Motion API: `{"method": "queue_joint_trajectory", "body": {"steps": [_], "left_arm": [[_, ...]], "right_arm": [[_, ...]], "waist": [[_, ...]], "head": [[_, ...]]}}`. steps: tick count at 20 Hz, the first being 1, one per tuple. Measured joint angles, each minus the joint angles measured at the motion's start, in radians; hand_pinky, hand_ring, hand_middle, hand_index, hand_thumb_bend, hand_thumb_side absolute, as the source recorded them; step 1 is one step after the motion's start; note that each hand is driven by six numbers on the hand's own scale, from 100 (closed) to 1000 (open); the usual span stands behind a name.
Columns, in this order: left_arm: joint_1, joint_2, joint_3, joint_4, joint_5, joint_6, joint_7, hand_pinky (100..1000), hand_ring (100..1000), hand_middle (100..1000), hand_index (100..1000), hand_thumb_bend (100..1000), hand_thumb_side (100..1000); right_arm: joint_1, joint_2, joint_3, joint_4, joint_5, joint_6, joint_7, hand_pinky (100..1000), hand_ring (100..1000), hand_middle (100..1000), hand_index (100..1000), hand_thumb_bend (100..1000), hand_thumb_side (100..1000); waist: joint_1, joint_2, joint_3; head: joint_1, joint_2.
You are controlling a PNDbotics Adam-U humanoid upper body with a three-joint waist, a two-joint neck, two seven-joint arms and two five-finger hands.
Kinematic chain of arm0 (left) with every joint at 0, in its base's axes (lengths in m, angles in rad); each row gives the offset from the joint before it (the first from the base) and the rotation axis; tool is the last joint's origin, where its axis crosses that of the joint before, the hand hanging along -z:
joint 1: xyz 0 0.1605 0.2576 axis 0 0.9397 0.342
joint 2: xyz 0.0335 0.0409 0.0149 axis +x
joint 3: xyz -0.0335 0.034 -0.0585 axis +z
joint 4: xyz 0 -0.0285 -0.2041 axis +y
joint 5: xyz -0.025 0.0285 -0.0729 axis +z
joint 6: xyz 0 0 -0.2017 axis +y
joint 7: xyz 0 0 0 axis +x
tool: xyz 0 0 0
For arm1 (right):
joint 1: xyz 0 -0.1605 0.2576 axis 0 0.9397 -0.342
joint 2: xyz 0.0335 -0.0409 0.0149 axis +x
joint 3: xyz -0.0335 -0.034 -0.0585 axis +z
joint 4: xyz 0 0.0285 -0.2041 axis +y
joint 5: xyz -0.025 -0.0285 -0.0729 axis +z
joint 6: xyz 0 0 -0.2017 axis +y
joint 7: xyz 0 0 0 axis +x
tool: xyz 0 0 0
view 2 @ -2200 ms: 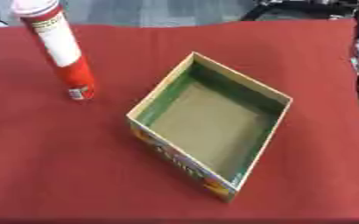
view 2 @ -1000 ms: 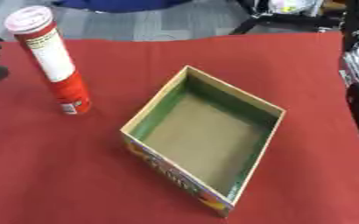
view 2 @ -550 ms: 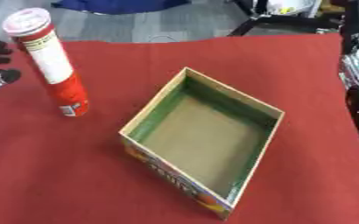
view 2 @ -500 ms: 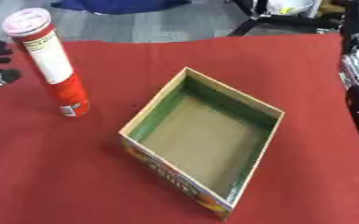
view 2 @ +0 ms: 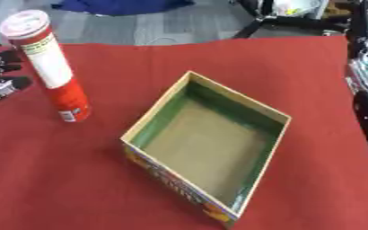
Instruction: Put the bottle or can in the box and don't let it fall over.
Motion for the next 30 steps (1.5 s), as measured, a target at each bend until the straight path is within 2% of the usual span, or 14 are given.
{"method": "queue_joint_trajectory", "body": {"steps": [16,30], "left_arm": [[-0.028,-0.036,-0.007,0.007,-0.02,0.005,0.004,878,941,877,957,1000,643],[-0.037,-0.067,-0.009,0.021,-0.016,0.005,0.046,859,916,805,890,996,605]], "right_arm": [[-0.004,0.003,0.006,-0.001,0.007,0.004,0.004,871,775,817,884,100,978],[-0.005,0.009,0.006,-0.004,0.007,0.007,0.007,871,775,817,881,100,984]], "waist": [[0.003,0.012,-0.011],[0.0,0.017,-0.016]], "head": [[0.011,-0.014],[0.015,-0.018]]}}
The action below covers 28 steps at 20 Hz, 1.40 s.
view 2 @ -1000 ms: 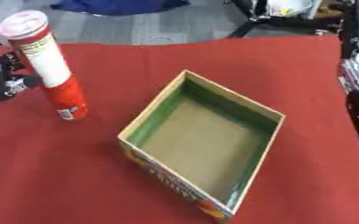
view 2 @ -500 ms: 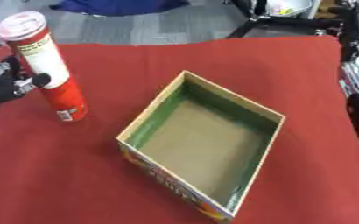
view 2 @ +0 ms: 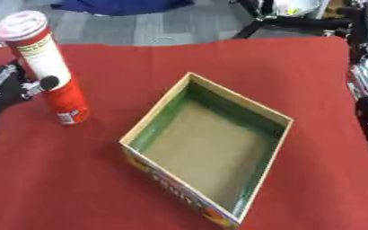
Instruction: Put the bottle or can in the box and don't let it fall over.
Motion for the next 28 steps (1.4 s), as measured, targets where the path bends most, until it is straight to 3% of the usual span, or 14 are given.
{"method": "queue_joint_trajectory", "body": {"steps": [8,13,22,28], "left_arm": [[-0.001,-0.009,0.0,0.008,0.011,0.001,0.078,830,845,635,808,788,464],[-0.005,-0.017,-0.002,0.01,0.029,-0.003,0.125,807,765,508,658,657,397],[-0.007,-0.017,-0.009,-0.004,0.071,-0.016,0.149,751,685,432,549,487,342],[-0.007,-0.017,-0.017,-0.021,0.082,-0.024,0.146,719,650,414,525,387,340]], "right_arm": [[-0.001,0.004,0.0,0.0,0.0,0.001,0.001,871,775,818,880,100,990],[-0.001,0.008,0.0,0.0,0.0,0.001,0.0,872,775,819,879,100,993],[-0.001,0.009,0.0,0.001,0.001,0.005,-0.003,872,775,818,878,100,991],[-0.001,0.009,0.0,0.001,0.001,0.005,-0.003,872,774,818,878,100,986]], "waist": [[-0.001,0.0,-0.004],[-0.001,0.0,-0.007],[0.0,0.0,-0.009],[0.0,-0.001,-0.01]], "head": [[0.002,-0.006],[0.003,-0.008],[-0.003,-0.006],[-0.019,0.018]]}}
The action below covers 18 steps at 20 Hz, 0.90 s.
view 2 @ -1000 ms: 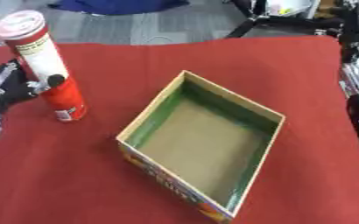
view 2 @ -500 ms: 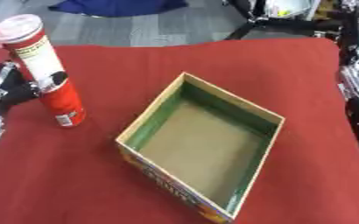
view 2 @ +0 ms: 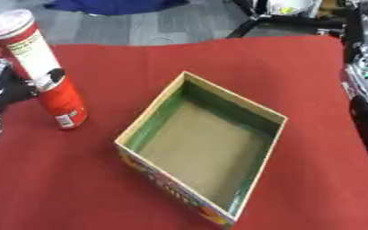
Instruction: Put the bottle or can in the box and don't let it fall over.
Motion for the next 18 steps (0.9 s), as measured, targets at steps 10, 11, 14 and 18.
{"method": "queue_joint_trajectory", "body": {"steps": [10,11,14,18], "left_arm": [[-0.048,-0.023,-0.045,-0.087,0.008,0.019,-0.027,701,649,416,528,389,327],[-0.053,-0.031,-0.052,-0.097,0.008,0.024,-0.032,702,650,417,530,391,327],[-0.071,-0.059,-0.072,-0.131,0.007,0.039,-0.046,704,652,421,534,395,329],[-0.106,-0.1,-0.096,-0.175,0.005,0.059,-0.065,706,654,426,540,401,327]], "right_arm": [[0.0,0.0,0.001,-0.003,0.001,0.0,0.005,874,777,820,879,100,978],[0.0,0.0,0.002,-0.003,0.002,0.001,0.007,875,779,821,880,100,977],[0.004,0.001,0.007,-0.01,0.01,0.003,0.017,882,798,832,881,100,956],[0.014,0.007,0.01,-0.031,0.022,0.012,0.038,879,793,828,878,100,951]], "waist": [[0.005,-0.023,0.0],[0.006,-0.024,0.0],[0.01,-0.028,-0.002],[0.018,-0.031,-0.003]], "head": [[-0.017,0.019],[-0.019,0.02],[-0.024,0.028],[-0.029,0.028]]}}
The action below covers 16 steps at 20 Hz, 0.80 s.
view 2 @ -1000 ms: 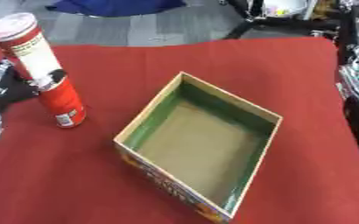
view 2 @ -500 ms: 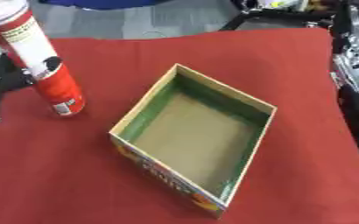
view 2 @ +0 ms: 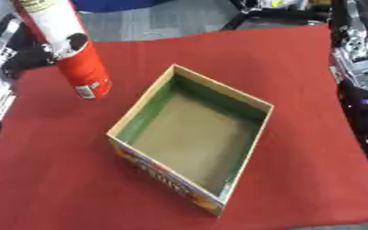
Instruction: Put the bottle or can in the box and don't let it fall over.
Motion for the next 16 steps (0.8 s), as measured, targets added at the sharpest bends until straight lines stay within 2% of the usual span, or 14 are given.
{"method": "queue_joint_trajectory", "body": {"steps": [8,16], "left_arm": [[-0.05,-0.089,-0.05,-0.045,-0.008,0.029,-0.044,711,659,435,552,411,332],[-0.078,-0.174,-0.089,-0.047,-0.035,0.032,-0.078,712,660,440,559,415,334]], "right_arm": [[0.006,0.014,0.002,-0.016,0.01,0.014,0.01,876,786,823,878,100,958],[0.001,0.034,0.007,-0.016,0.012,0.018,0.01,875,784,822,878,100,962]], "waist": [[0.01,-0.007,-0.012],[0.016,-0.008,-0.031]], "head": [[-0.003,0.008],[-0.003,0.008]]}}
